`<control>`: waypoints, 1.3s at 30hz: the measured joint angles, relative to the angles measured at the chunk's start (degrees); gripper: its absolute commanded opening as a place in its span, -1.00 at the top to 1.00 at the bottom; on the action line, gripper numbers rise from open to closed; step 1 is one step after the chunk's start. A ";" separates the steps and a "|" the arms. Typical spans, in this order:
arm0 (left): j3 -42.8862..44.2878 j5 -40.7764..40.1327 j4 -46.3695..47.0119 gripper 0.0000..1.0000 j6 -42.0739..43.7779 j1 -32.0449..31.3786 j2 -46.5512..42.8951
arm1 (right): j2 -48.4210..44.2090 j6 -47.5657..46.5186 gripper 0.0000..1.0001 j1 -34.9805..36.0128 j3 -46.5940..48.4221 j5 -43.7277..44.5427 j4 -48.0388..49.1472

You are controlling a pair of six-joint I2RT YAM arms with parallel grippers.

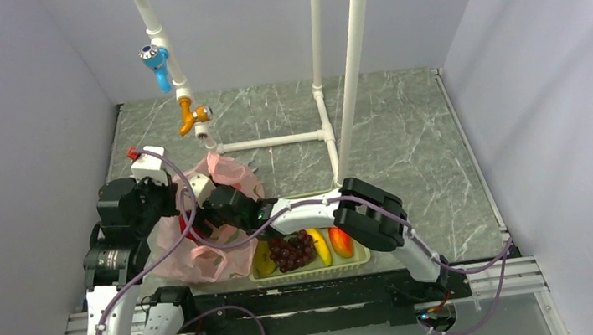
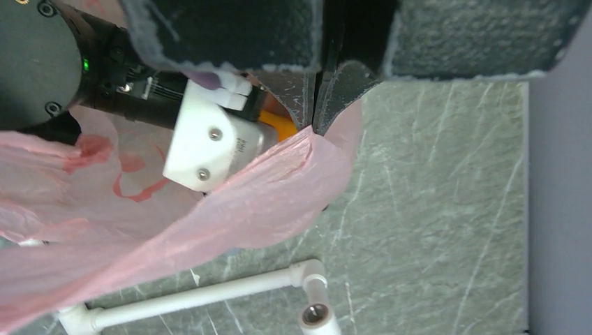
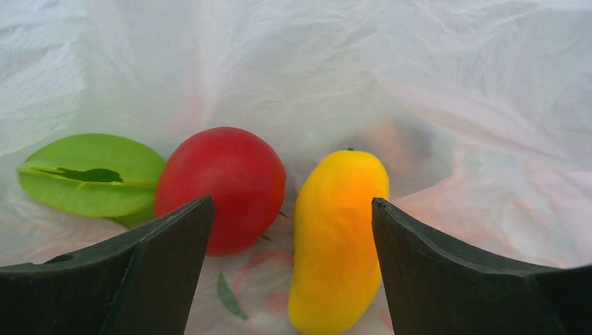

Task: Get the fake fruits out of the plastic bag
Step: Take out the fake fruit from the plastic bag.

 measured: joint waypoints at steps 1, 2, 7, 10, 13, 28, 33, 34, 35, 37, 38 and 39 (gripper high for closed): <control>-0.46 0.59 0.11 1.00 -0.04 0.00 0.07 | 0.39 -1.01 -0.83 -0.07 0.50 0.57 0.04; -0.81 1.36 0.09 1.00 -0.13 0.02 0.15 | 0.81 -1.90 -0.86 -0.22 0.94 0.98 0.31; -1.49 3.41 0.61 1.00 -0.72 0.00 0.42 | 3.69 -5.53 -0.94 -1.68 2.08 0.96 1.66; -2.08 4.13 1.07 1.00 -1.07 0.02 0.46 | 7.72 -6.97 -0.95 -2.51 4.26 1.18 1.75; -2.51 4.22 1.11 1.00 -1.05 0.07 0.74 | 11.78 -7.04 -0.98 -3.19 6.86 1.29 1.36; -3.72 7.37 3.76 1.00 -3.52 0.39 1.53 | 20.20 -7.80 -0.14 -3.39 17.33 4.44 4.35; -4.50 7.82 3.61 1.00 -3.61 0.33 1.46 | 20.55 -9.38 0.36 -3.37 17.86 4.20 5.35; -4.61 7.67 3.54 1.00 -3.61 0.33 1.38 | 20.55 -9.66 0.49 -3.37 17.86 4.20 5.62; -4.70 7.43 3.50 1.00 -3.56 0.33 1.25 | 20.55 -9.97 0.56 -3.37 17.86 4.22 5.70; -4.98 6.49 3.45 1.00 -3.45 0.31 0.59 | 20.50 -10.23 0.65 -3.37 17.70 4.22 6.05; -5.27 5.68 3.48 1.00 -3.43 0.28 0.13 | 20.15 -10.34 0.71 -3.34 17.05 4.22 6.62; -5.64 4.81 3.56 1.00 -3.41 0.17 -0.57 | 19.47 -10.49 0.76 -3.32 15.93 4.24 7.19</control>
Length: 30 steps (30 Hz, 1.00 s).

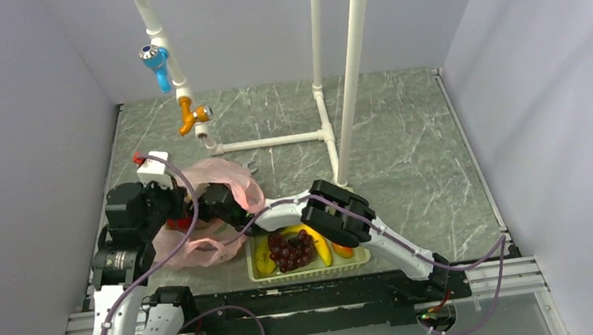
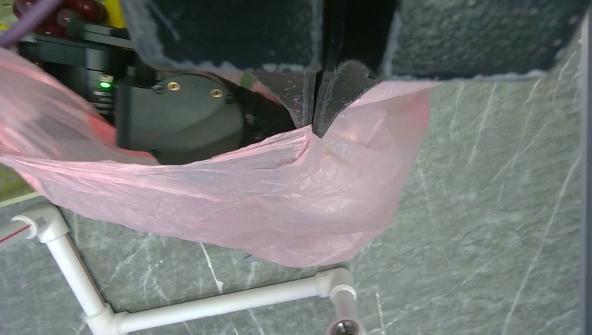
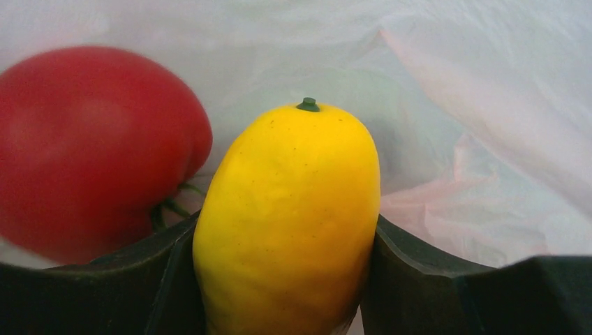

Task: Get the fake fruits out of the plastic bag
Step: Take out the fake fruit from the plastic bag.

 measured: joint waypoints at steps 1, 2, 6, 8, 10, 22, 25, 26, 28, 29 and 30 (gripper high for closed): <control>-0.50 -0.79 0.15 1.00 -0.02 -0.09 -0.74 | -0.85 -0.15 0.79 0.00 -1.49 0.00 0.42; -1.25 -1.79 0.46 1.00 -0.02 -0.15 -1.81 | -2.25 -0.39 0.80 0.09 -3.69 -0.02 0.81; -4.07 -5.22 2.49 1.00 0.22 -0.22 -6.60 | -7.39 -0.59 0.89 0.55 -11.10 -0.11 2.08; -5.38 -6.58 3.30 1.00 0.74 -0.20 -8.37 | -10.75 0.00 0.94 0.59 -14.62 -0.48 3.17; -6.88 -7.43 3.87 1.00 1.46 -0.20 -9.46 | -14.19 0.68 0.99 0.59 -17.33 -1.27 4.39; -10.47 -8.20 5.60 1.00 2.43 -0.20 -10.97 | -26.82 5.51 1.00 0.87 -22.62 -7.96 7.56; -10.47 -8.22 6.21 1.00 2.62 -0.20 -10.97 | -26.91 6.80 1.00 0.98 -22.75 -10.69 5.73; -10.47 -8.22 6.25 1.00 2.62 -0.20 -10.95 | -27.06 7.52 1.00 0.98 -22.91 -12.13 4.98; -10.47 -8.22 6.32 1.00 2.84 -0.20 -10.91 | -27.98 9.62 1.00 0.98 -23.47 -16.24 2.99; -10.47 -8.22 6.32 1.00 2.93 -0.20 -10.91 | -28.68 10.60 1.00 0.98 -24.04 -18.01 2.49; -10.47 -8.22 6.34 1.00 3.02 -0.20 -10.93 | -29.68 12.02 1.00 0.96 -24.96 -20.37 2.29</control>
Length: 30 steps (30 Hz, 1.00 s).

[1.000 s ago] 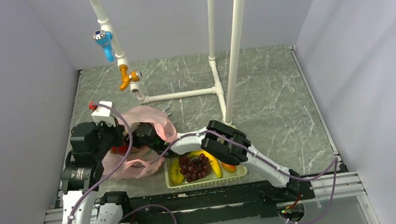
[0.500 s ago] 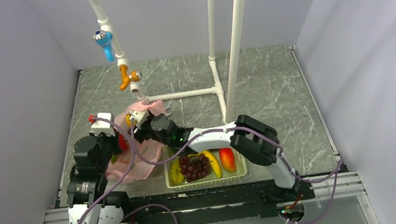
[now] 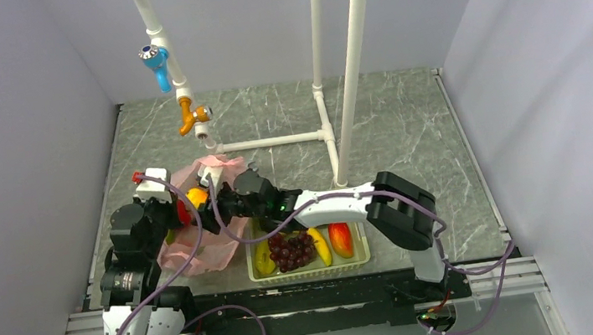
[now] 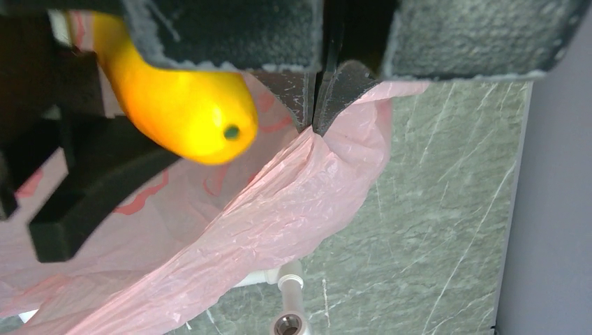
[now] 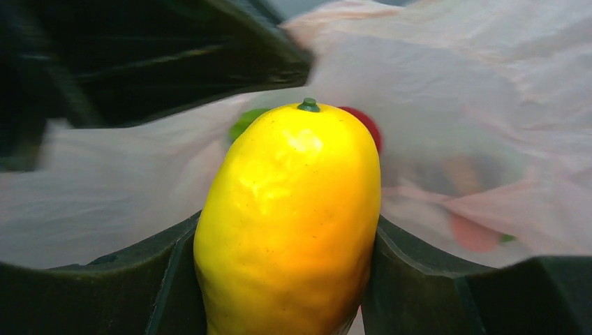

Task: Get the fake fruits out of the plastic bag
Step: Take out the fake fruit from the plastic bag, then place the fake fruit in the bin.

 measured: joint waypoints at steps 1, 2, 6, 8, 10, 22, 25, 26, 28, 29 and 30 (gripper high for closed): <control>0.00 0.00 0.02 1.00 0.00 0.00 0.00 | -1.05 1.44 1.00 0.02 -0.79 -2.32 -0.39; 0.00 -0.02 0.02 1.00 0.02 0.00 0.00 | -2.10 2.80 1.00 0.02 -1.29 -4.57 -0.92; 0.00 0.00 0.02 1.00 0.02 0.00 -0.85 | -6.34 6.25 1.00 0.48 -2.86 -10.88 -3.10; 0.00 0.00 0.07 1.00 0.04 0.00 -1.53 | -8.63 7.04 1.00 0.68 -4.68 -12.90 -3.91; 0.00 -0.02 0.09 1.00 0.22 0.00 -2.05 | -11.41 7.63 1.00 1.09 -7.10 -13.84 -5.88; 0.00 0.31 0.35 1.00 0.24 0.00 -5.60 | -34.05 7.61 1.00 2.34 -27.89 -1.53 -18.40; 0.24 0.11 0.50 1.00 0.44 0.00 -5.33 | -39.91 8.81 1.00 1.51 -32.22 5.33 -20.94; 0.68 -0.02 0.39 1.00 0.55 0.00 -5.01 | -41.11 9.42 1.00 0.98 -33.18 7.19 -21.53; 2.27 -0.28 0.31 1.00 1.14 0.00 -3.85 | -43.25 10.91 1.00 -1.01 -35.28 10.95 -22.84; 3.37 -0.44 0.39 1.00 1.68 -0.02 -3.08 | -43.93 11.54 1.00 -1.90 -36.04 12.17 -23.30; 4.42 -0.70 0.55 1.00 2.05 0.00 -2.34 | -44.63 12.13 1.00 -3.28 -37.03 13.35 -23.61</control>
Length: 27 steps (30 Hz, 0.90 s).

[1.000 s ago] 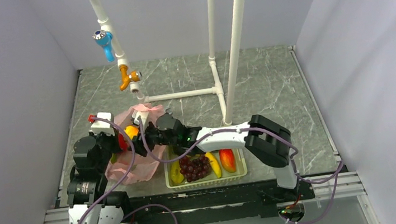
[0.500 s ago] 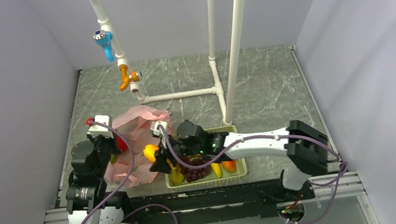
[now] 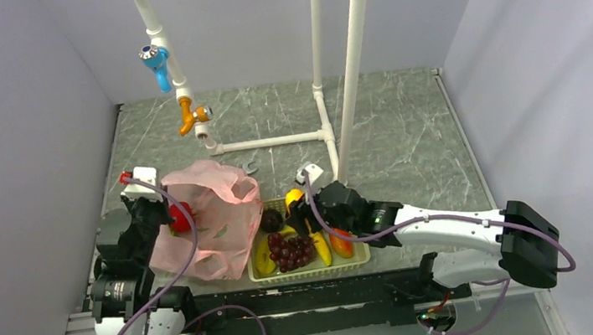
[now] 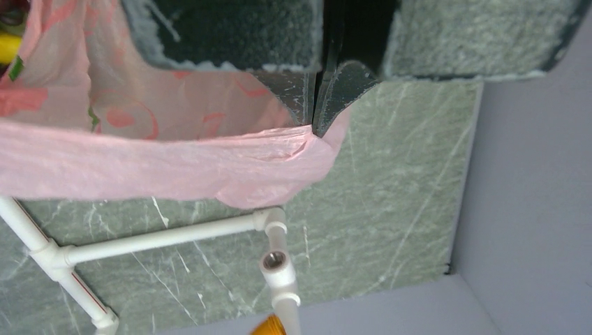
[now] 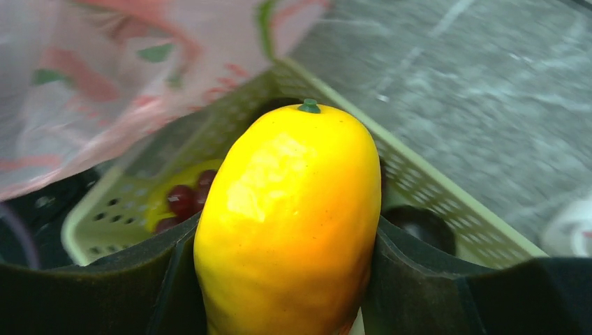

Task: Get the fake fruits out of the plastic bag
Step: Place the fake fruit in the bin.

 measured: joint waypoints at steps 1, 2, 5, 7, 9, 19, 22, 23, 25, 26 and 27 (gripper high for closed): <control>0.98 -0.44 0.09 1.00 0.37 -0.02 0.70 | -0.50 0.68 1.00 -1.25 -0.74 0.94 -0.50; 1.77 -0.81 0.28 1.00 0.85 -0.02 1.27 | -0.74 1.27 1.00 -2.51 -1.09 1.60 -1.29; 3.87 -1.92 1.20 1.00 1.86 0.00 3.13 | -0.22 2.08 1.00 -5.55 -1.14 3.23 -2.86; 4.83 -2.51 1.75 1.00 2.58 0.00 4.20 | 0.94 2.43 1.00 -6.62 -0.92 4.24 -3.48; 6.16 -2.93 2.03 1.00 3.39 0.00 5.46 | 2.19 2.49 1.00 -7.19 -0.66 4.68 -4.28; 14.38 -5.03 2.12 1.00 7.37 0.00 9.20 | 7.28 2.51 0.51 -7.82 1.20 5.57 -9.33; 14.58 -3.54 1.88 1.00 7.10 0.00 8.72 | 7.28 2.54 -0.26 -7.82 1.29 5.46 -9.46; 14.45 -2.69 1.62 1.00 6.80 0.00 8.41 | 7.21 2.51 -0.42 -7.82 1.29 5.40 -9.55; 13.73 -1.05 1.29 1.00 6.19 0.00 7.61 | 6.82 2.67 -0.67 -7.82 1.29 5.16 -9.86; 12.87 -0.07 0.81 1.00 5.70 0.00 6.80 | 6.40 2.67 -0.77 -7.78 1.29 4.92 -10.25; 11.96 0.63 0.39 1.00 5.27 0.00 5.95 | 5.88 2.78 -0.86 -7.69 1.29 4.63 -10.60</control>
